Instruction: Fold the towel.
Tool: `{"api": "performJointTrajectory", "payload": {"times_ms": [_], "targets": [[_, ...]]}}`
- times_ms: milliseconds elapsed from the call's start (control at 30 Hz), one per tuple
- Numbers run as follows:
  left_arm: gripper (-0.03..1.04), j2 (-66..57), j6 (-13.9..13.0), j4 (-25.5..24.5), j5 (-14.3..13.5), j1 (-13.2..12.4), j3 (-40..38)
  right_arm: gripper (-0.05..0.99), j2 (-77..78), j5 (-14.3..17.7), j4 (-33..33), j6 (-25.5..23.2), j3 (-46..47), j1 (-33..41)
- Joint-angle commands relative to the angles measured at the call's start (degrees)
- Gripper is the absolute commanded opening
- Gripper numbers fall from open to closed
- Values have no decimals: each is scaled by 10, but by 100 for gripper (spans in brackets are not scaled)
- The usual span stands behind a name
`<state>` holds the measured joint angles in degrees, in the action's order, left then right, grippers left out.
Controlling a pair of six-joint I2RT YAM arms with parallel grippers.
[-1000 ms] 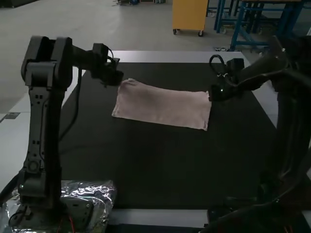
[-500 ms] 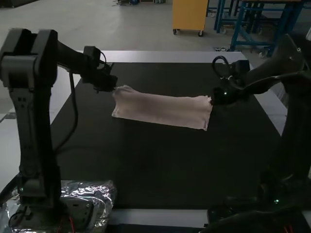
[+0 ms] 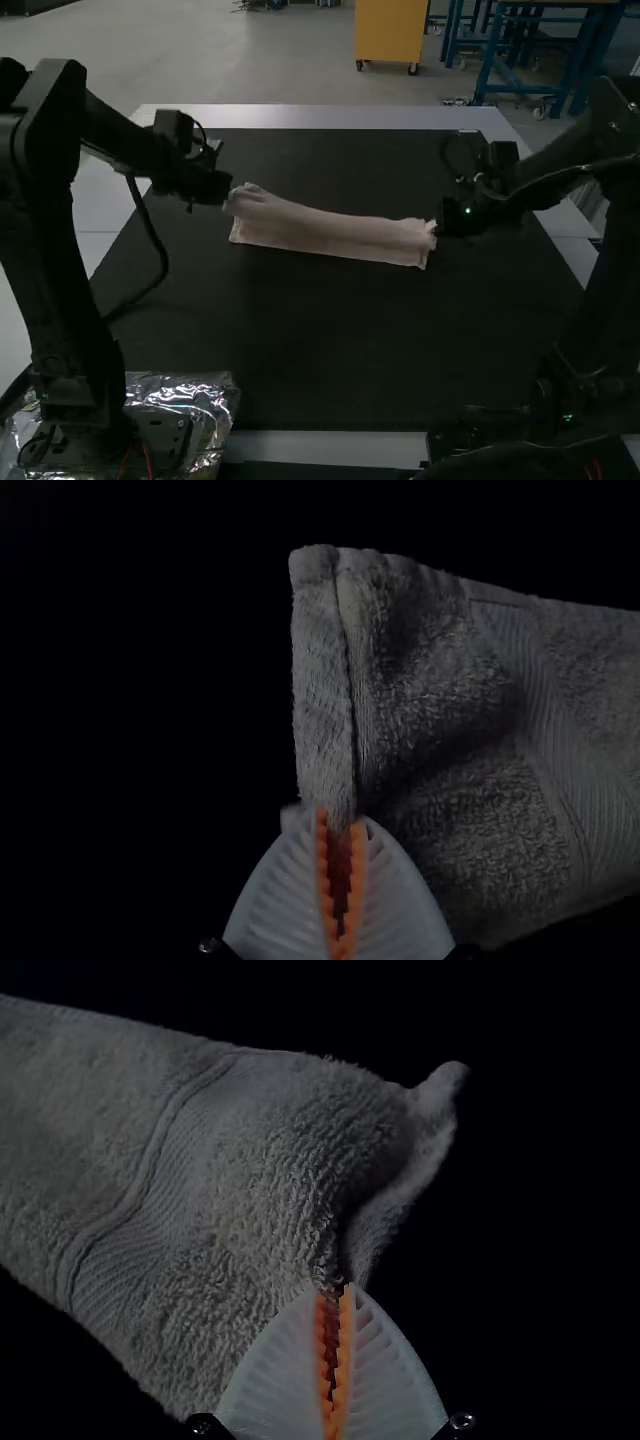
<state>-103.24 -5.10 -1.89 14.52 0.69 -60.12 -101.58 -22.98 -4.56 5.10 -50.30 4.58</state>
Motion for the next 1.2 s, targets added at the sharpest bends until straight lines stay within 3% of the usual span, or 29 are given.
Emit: {"api": "performJointTrajectory", "payload": {"times_ms": [0,67,100,133,200,233,267,333,500,633,1167], "targets": [[2,21,-2,22,-27,-14,45,-2,20,4,-11,-4,27,-12],[2,20,0,47,-26,-14,79,0,17,4,-40,-5,48,-11],[4,18,2,64,-27,-12,96,12,17,4,-53,-13,57,-11],[20,17,11,84,-28,-12,110,30,17,5,-58,-20,61,-11],[65,20,26,111,-23,-14,130,68,21,5,-56,-24,62,-12],[87,23,32,115,-20,-14,133,78,23,5,-54,-24,62,-11],[98,28,33,113,-12,-15,133,84,28,5,-50,-22,60,-10],[98,37,48,121,-7,-20,133,91,45,5,-41,-21,57,-8],[98,58,74,145,-7,-32,120,91,71,21,-43,-25,53,10],[97,60,76,127,-7,-30,99,91,67,42,-49,-25,59,30],[97,80,69,98,-9,-29,66,91,-5,58,-89,-20,66,40]]}}
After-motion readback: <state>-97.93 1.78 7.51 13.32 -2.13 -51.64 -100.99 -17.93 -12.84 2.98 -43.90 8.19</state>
